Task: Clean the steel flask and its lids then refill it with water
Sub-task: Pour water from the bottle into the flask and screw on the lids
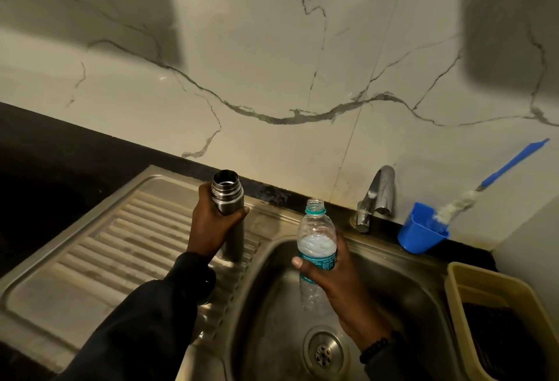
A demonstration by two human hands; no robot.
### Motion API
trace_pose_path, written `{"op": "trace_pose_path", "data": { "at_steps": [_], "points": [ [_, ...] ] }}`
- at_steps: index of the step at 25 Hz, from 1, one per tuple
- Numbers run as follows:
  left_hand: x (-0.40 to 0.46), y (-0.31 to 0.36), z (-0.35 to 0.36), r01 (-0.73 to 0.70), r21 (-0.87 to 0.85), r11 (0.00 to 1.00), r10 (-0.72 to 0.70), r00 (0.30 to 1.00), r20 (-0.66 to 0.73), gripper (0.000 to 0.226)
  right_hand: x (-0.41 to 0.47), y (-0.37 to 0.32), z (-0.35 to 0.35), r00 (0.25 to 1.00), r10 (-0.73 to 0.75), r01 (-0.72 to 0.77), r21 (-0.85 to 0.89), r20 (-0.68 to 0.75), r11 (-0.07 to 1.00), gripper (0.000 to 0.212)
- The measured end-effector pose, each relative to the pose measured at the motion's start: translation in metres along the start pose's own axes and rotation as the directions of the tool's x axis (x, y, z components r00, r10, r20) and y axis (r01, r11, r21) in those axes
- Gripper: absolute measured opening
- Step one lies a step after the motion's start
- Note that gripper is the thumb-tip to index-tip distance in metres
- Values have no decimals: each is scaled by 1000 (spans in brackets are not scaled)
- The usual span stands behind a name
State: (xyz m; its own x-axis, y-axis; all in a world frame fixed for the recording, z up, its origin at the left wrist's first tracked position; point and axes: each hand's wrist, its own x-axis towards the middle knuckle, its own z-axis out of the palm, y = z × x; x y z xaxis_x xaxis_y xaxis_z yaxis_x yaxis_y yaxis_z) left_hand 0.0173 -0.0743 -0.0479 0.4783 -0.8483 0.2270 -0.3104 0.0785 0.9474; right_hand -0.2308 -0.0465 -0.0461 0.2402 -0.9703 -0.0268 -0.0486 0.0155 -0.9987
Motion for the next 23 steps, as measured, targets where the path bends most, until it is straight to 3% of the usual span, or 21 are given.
{"op": "trace_pose_path", "data": {
  "at_steps": [8,11,14,15,17,19,23],
  "points": [
    [-1,-2,-8,23,-33,999,-20,995,100,84,-9,-8,9,998,-4,5,-16,55,1000,74],
    [-18,6,-8,-5,17,1000,7,994,-111,81,-11,-9,8,998,-25,27,-29,59,999,79],
    [-55,20,-17,-165,93,982,188,902,-388,31,-21,-8,6,998,-33,34,-21,62,999,78],
    [-67,20,-21,-226,126,966,258,892,-372,18,-26,-6,6,997,-41,42,-19,69,999,75],
    [-94,16,-28,-267,81,960,278,936,-217,7,-36,-2,6,996,-44,45,-11,75,999,73],
    [-126,10,-31,-222,4,975,221,975,3,9,-47,3,8,997,-26,26,4,73,1000,75],
    [-182,-11,-40,-187,76,979,153,935,321,13,-67,12,13,995,8,-11,37,100,999,71]
  ]
}}
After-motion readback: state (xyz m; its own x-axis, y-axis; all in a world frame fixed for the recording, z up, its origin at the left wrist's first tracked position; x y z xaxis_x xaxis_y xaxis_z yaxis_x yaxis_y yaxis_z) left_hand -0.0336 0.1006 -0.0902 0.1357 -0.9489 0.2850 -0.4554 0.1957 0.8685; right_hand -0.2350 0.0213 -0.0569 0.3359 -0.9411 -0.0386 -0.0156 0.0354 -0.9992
